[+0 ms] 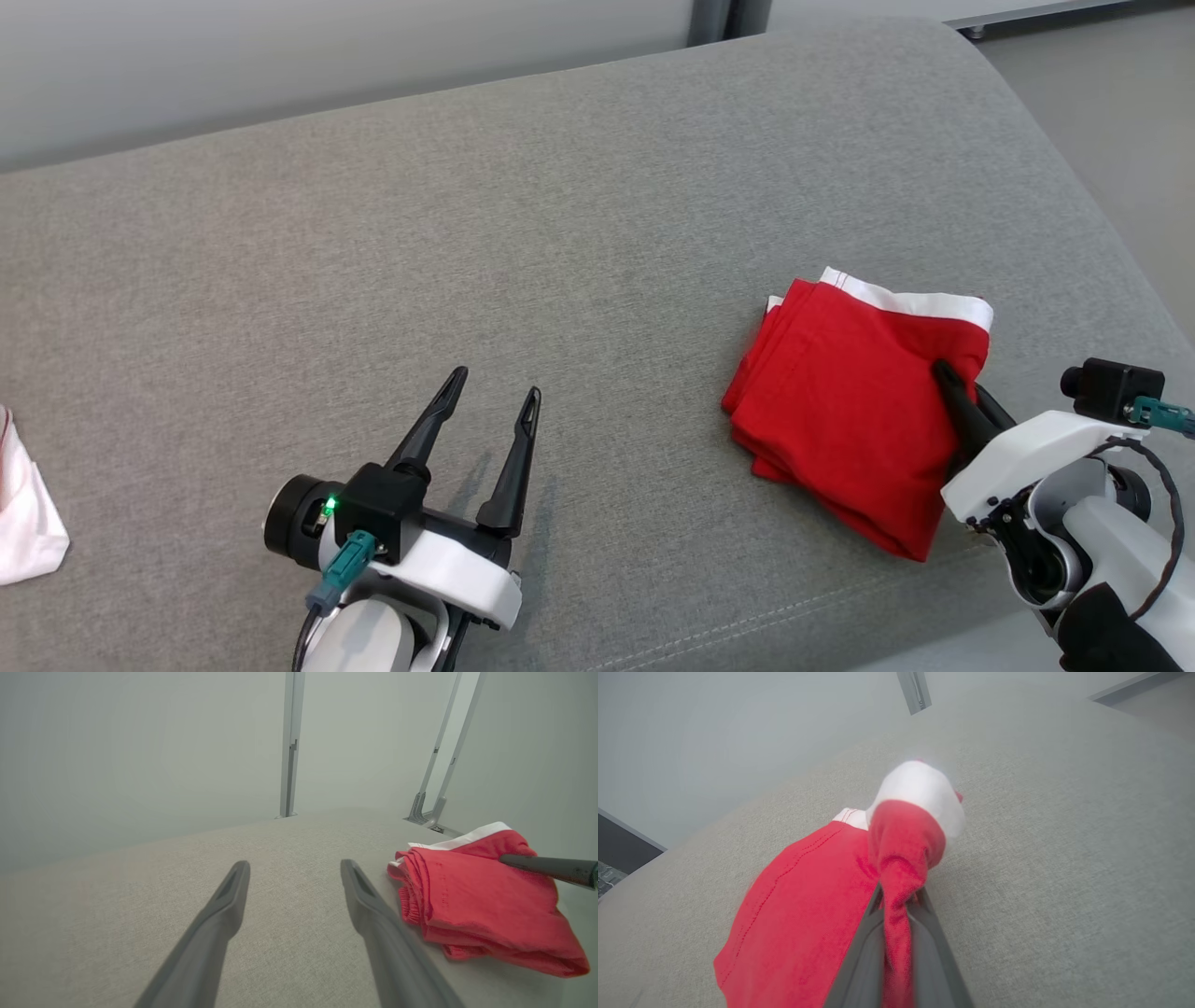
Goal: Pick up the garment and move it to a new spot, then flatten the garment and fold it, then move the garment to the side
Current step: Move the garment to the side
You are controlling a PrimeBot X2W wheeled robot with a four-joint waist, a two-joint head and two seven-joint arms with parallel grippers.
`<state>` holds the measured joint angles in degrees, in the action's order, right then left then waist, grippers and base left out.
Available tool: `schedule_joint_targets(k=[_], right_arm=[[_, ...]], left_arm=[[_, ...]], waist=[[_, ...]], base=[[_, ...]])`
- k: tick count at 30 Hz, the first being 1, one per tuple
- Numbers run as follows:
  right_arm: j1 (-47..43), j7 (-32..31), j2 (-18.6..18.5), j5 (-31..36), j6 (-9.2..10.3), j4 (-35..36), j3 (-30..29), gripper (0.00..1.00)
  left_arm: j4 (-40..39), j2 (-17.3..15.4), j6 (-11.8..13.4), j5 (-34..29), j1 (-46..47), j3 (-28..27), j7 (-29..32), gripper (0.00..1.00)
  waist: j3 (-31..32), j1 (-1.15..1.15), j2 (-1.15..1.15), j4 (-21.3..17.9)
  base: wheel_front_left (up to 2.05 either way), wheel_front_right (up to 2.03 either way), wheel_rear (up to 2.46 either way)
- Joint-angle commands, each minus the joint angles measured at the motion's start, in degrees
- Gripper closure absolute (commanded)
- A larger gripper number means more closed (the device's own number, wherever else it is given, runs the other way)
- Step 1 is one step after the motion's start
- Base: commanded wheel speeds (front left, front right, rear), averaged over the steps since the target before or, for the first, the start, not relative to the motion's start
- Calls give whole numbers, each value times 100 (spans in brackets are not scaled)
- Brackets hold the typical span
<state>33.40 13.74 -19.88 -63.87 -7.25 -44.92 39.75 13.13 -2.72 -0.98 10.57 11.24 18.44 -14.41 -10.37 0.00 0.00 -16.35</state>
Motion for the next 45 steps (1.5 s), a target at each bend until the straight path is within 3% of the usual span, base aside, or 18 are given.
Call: schedule_joint_targets(k=[1, 11, 23, 38, 45], right_arm=[[-140, 125, -44, 48, -24, 131, 43, 100], [-128, 125, -46, 154, -24, 185, -126, 100], [1166, 126, -138, 769, -24, 315, -945, 100], [3525, 126, -518, 1261, -24, -833, -1383, 100], [3980, 126, -708, 1388, -24, -1475, -2226, 100]], left_arm=[[-135, -16, -23, -56, 215, -186, -59, 0], [-153, -16, -35, -58, 233, -135, -59, 0], [-422, -58, -179, -206, 401, -133, -59, 0], [-703, -128, -274, -384, 987, -73, -59, 0], [-780, -132, -345, -349, 1204, -13, -59, 0]], waist=[[40, 0, 0, -129], [-14, 0, 0, -222], [-595, 0, 0, 241], [-1954, 0, 0, 998], [-2403, 0, 0, 1170]], base=[[0, 0, 0], [0, 0, 0], [0, 0, 0], [0, 0, 0], [0, 0, 0]])
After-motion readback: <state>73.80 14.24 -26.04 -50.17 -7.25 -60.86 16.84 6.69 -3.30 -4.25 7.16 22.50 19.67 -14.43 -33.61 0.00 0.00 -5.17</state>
